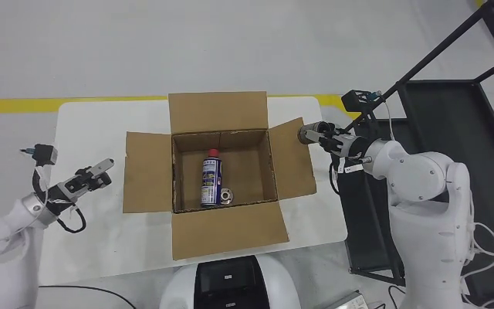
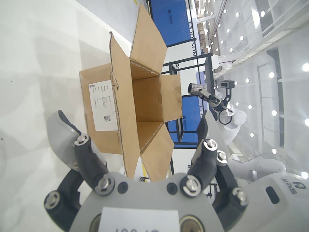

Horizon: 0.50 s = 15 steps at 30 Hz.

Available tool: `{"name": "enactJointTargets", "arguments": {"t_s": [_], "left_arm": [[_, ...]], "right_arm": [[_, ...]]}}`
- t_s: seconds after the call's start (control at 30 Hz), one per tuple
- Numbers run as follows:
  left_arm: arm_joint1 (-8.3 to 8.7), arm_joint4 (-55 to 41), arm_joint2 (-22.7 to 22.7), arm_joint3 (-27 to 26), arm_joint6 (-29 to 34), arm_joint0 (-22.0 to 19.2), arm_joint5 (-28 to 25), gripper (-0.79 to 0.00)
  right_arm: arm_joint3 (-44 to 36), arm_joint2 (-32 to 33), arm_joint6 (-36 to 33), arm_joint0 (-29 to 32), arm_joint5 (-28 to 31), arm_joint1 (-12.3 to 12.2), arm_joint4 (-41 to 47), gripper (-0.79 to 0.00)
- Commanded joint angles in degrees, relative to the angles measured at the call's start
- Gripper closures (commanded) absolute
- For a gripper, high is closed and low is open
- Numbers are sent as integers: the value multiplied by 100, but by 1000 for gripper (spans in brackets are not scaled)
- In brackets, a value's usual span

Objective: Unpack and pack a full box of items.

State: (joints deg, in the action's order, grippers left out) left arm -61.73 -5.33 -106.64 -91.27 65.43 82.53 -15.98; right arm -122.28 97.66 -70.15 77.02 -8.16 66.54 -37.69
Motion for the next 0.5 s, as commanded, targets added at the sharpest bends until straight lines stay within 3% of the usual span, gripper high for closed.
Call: {"name": "enactJointTargets", "arguments": {"t_s": [0.0,0.37,0.4,0.43,0.47], "left_arm": [[11,-6,171,232,87,-154,-61,-785],[58,-226,936,1197,644,-999,-316,-785],[63,-281,969,1245,675,-1052,-329,-539],[69,-295,1006,1273,712,-1099,-346,-166],[75,-309,1042,1299,750,-1139,-365,0]], "right_arm": [[0,0,0,0,0,0,0,0],[0,0,0,0,0,0,0,0],[0,0,0,0,0,0,0,0],[0,0,0,0,0,0,0,0],[0,0,0,0,0,0,0,0]]}}
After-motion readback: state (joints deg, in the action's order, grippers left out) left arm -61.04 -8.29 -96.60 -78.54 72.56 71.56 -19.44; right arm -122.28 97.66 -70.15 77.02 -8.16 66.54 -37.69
